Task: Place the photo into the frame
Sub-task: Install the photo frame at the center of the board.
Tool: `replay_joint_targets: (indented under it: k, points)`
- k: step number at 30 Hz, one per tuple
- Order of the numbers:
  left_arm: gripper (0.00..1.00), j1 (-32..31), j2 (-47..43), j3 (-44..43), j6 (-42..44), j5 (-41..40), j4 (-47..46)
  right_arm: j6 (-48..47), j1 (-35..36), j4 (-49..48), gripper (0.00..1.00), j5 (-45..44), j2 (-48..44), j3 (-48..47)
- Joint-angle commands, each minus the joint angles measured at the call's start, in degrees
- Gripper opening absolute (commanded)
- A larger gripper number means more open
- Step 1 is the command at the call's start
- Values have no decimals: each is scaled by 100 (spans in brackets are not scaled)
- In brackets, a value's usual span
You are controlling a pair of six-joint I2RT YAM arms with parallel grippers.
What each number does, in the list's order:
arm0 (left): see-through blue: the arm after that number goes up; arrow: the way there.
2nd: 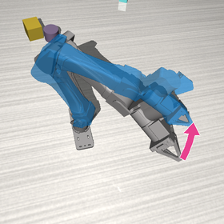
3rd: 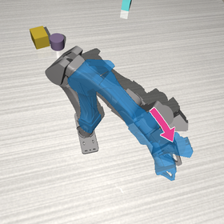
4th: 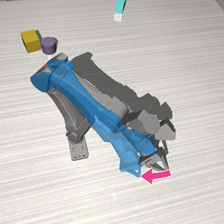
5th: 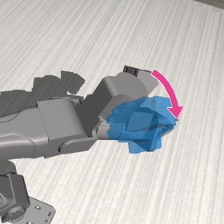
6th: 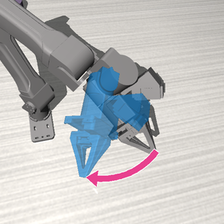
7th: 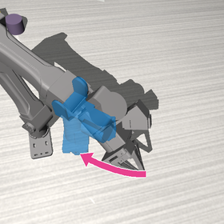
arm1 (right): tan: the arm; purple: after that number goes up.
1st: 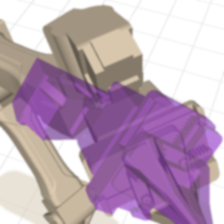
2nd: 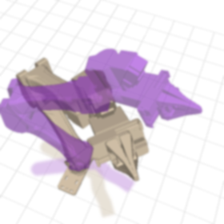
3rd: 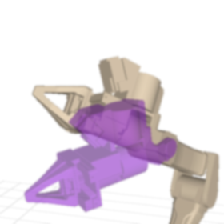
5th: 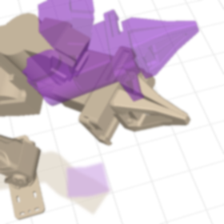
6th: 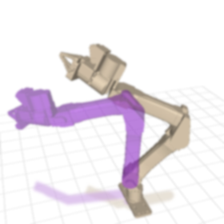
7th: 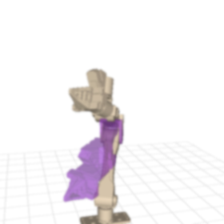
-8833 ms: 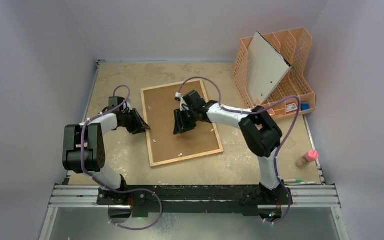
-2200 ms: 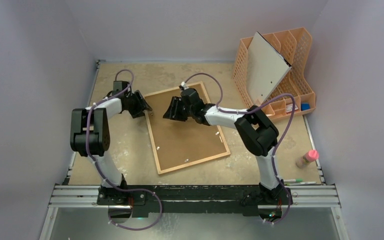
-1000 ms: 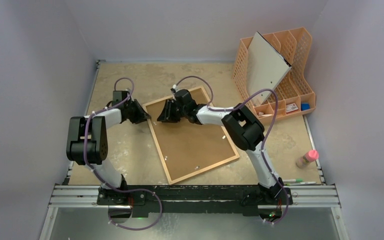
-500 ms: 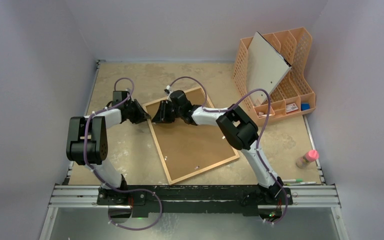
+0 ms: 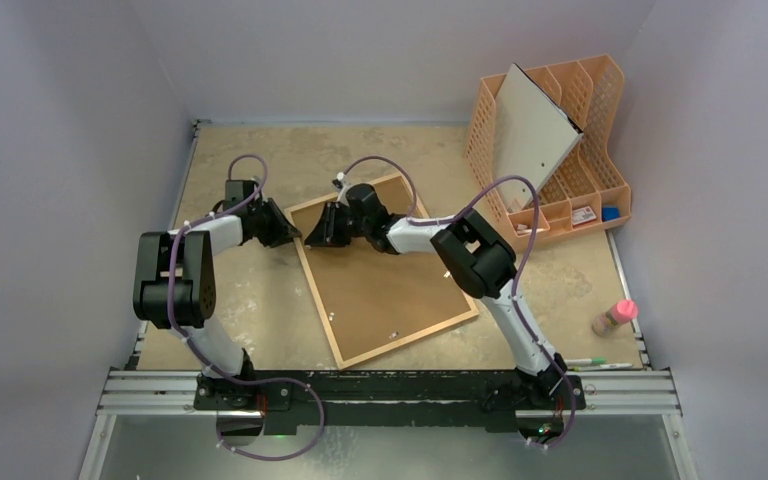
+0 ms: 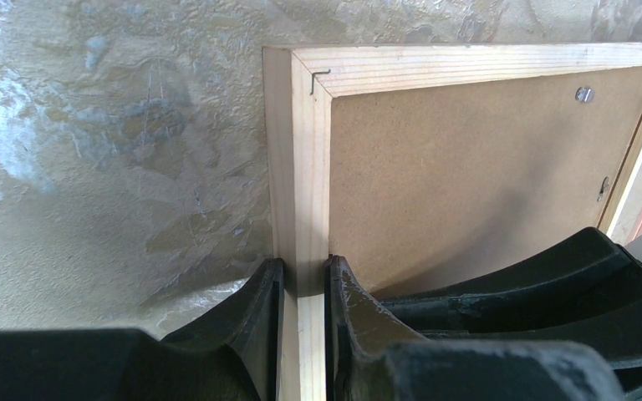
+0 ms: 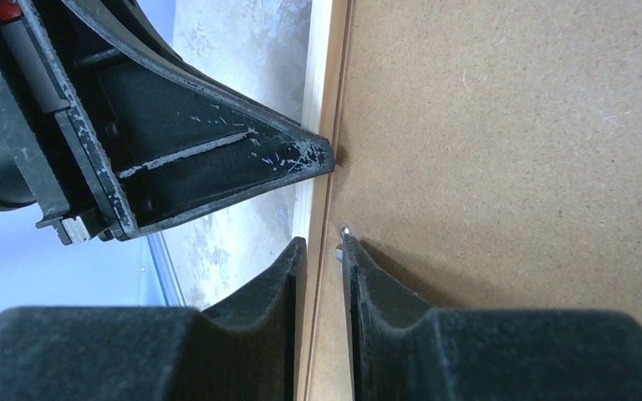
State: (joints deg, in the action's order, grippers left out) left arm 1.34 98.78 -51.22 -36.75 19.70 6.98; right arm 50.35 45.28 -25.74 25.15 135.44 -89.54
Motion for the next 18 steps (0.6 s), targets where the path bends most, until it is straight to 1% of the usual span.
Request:
replay_joint_targets:
  k: [1,7,11,18]
  points:
    - [2,-90,290,103,-119,486,647,266,256,-187,23,574,231,135]
    - [2,-90,304,101,-174,534,648,489,366,-383,20,717,241,307]
    - [2,-90,326,111,-183,534,673,610,398,-383,18,731,347,261]
    - [2,-90,314,143,-192,562,671,688,464,-358,18,564,413,238]
